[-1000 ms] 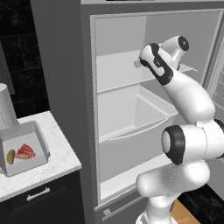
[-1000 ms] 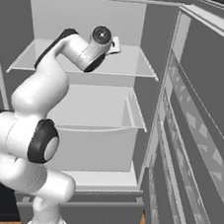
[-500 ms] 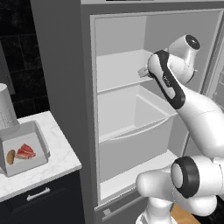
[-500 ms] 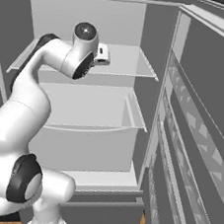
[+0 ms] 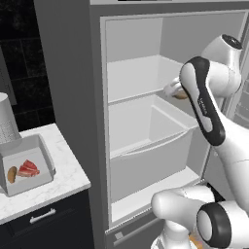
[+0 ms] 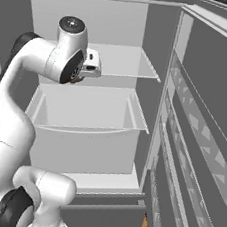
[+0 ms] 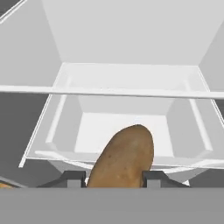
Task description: Place one sweet potato and one steak in each tupperware on the nearby counter, to pack two identical lunches.
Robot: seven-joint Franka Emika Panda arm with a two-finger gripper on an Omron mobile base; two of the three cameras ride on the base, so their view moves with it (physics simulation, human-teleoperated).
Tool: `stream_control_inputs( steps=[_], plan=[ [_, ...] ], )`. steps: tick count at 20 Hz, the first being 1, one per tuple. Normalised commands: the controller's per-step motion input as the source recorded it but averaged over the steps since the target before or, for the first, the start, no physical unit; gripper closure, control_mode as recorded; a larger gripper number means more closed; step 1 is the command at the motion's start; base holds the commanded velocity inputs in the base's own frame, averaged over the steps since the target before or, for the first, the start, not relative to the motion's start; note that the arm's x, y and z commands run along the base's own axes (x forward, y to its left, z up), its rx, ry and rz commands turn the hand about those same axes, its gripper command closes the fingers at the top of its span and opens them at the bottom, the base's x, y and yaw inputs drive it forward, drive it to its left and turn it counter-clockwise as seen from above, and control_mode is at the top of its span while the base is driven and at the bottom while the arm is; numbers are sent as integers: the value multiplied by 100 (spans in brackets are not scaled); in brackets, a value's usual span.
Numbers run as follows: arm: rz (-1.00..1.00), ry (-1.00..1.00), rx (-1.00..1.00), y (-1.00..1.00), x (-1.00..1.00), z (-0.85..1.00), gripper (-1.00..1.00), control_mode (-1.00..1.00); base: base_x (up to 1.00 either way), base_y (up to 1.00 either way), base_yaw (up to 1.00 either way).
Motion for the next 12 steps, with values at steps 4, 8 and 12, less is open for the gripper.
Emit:
stream_control_inputs(
  steps=[4,8,12],
  plan=[
    [0,2,-7,29,-100,-96,100,-100,0,0,0],
    [-3,19,0,10,-98,-42,100,-100,0,0,0],
    [-6,19,1,0,-92,-28,100,-100,0,0,0]
  ],
)
